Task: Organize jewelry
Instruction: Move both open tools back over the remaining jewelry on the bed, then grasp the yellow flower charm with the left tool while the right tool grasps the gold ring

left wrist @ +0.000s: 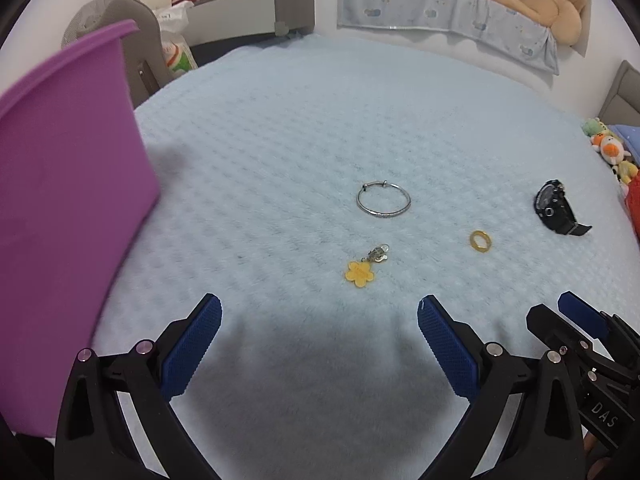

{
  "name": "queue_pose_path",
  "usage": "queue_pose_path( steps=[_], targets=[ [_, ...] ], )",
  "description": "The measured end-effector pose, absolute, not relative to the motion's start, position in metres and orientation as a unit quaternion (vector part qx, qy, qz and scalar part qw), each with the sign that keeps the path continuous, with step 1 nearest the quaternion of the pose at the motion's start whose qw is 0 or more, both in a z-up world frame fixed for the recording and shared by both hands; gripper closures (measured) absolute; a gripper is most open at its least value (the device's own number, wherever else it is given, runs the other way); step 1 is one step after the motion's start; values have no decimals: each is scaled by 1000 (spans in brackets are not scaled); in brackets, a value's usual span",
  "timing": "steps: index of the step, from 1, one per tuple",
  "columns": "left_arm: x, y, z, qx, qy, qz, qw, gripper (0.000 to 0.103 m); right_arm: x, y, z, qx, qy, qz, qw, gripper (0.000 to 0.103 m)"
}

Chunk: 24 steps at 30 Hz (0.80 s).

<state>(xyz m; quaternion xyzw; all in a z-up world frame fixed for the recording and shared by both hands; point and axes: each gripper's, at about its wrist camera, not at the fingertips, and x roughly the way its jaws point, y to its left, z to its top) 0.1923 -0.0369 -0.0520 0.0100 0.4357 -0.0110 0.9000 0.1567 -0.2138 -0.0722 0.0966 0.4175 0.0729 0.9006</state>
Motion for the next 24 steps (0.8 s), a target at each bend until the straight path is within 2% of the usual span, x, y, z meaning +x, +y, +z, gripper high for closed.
queue_pose_path(
  steps=[24],
  targets=[
    [240,-45,-96,5,455,-3,890,6,233,-198,-101,33,441,70,894,42]
  ],
)
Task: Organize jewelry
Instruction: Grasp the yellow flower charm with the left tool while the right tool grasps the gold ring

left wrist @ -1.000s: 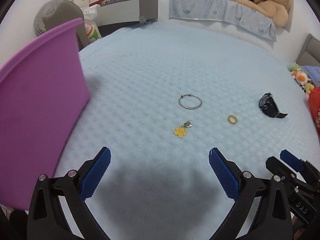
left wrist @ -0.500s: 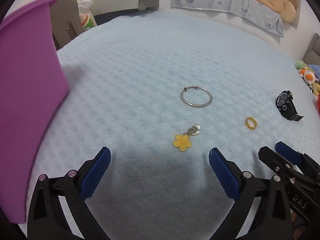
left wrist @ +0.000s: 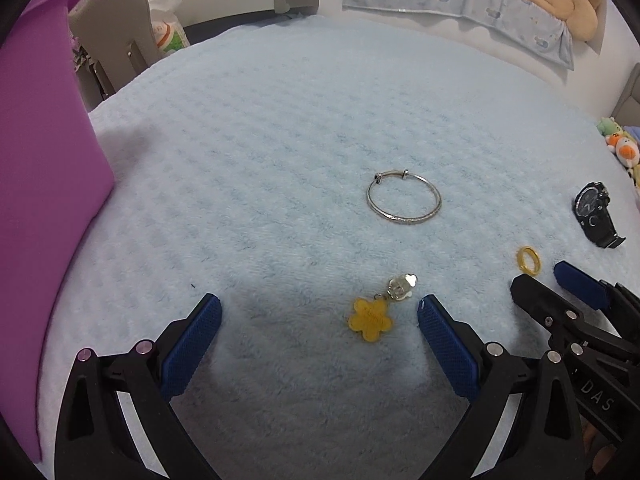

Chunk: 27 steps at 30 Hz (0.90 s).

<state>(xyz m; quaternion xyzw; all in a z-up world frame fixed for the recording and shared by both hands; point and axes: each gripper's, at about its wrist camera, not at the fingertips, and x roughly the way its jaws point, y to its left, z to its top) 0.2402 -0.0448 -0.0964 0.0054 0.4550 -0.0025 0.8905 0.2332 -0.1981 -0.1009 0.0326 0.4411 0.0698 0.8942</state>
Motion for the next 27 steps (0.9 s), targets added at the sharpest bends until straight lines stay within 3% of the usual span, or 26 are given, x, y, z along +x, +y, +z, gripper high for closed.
queue_pose_path(
  steps=[9,17,20,22,23,25,26,27],
  targets=[
    [243,-47,-99,10,459,4,888,6,244,-195,-104,13,444,67,893,43],
    [246,-46,-99,7,462,0,887,8,245,-184,-105,-28,447,57,892,50],
    [245,-46,-98,11,455,-1,890,19,245,-178,-104,-38,446,57,893,57],
    [242,-53,-96,24,447,-8,894,35,243,-179,-103,-36,444,56,894,65],
    [240,-58,-95,37,442,-8,896,38,243,-179,-103,-34,444,55,894,67],
    [237,-66,-94,52,436,-23,898,60,243,-181,-102,-29,444,59,893,77],
    [235,-68,-93,58,433,-22,899,64,243,-181,-101,-26,444,65,893,80],
    [235,-70,-92,59,433,-30,899,75,241,-181,-101,-26,442,68,894,82]
  ],
)
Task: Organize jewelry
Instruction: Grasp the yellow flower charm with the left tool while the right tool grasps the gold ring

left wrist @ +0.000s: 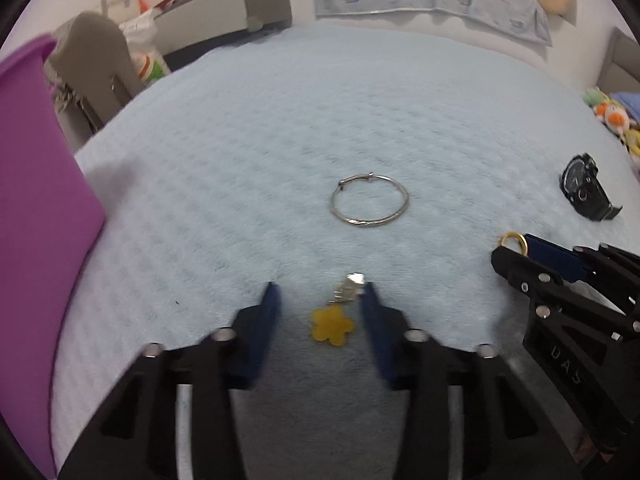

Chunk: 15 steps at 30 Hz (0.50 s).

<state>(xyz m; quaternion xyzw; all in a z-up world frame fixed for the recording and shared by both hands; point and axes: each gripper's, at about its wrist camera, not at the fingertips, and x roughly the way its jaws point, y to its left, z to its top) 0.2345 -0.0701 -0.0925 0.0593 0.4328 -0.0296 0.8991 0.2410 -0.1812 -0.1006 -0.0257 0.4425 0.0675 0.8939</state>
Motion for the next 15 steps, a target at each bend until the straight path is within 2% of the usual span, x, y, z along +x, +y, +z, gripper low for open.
queue_pose_path(
  steps=[2,6,15],
  targets=[
    [233,-71,-90,55,432,-33,900,84,239,-186,-99,-7,440,77,895,82],
    [233,-63,-87,26,441,-40,896,84,236,-210,-99,69,437,94,892,82],
    [217,-43,-80,-34,458,-71,885,84,210,-213,-91,83,437,91,891,82]
  ],
)
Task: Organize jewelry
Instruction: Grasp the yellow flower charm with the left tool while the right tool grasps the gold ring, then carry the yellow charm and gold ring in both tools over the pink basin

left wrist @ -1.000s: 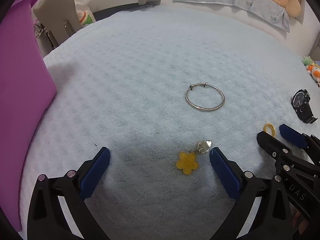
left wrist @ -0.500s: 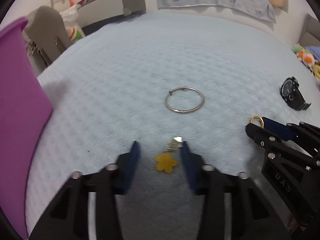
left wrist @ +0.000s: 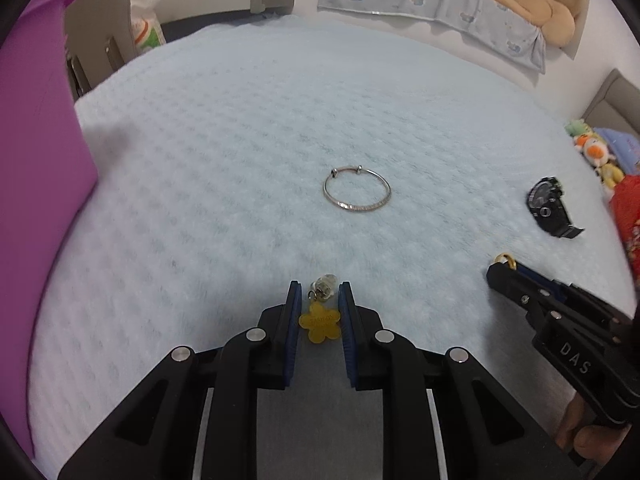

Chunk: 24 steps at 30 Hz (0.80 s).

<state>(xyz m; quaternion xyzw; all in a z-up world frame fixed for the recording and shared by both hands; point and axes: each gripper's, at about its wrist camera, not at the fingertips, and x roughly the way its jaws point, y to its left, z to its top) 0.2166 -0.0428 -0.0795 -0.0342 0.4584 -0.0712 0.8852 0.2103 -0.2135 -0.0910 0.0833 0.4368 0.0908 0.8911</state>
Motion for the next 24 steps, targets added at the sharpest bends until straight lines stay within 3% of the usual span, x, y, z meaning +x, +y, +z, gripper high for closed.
queue_pose_path(
  steps=[13,24],
  targets=[
    [154,-12,-34,-48,441,-85,892,84,139,-205,-60,116,423,77,895,82],
    [106,24,45,-59,385,-97,916,84,101,-158,23,117,361,112,918,82]
  ],
)
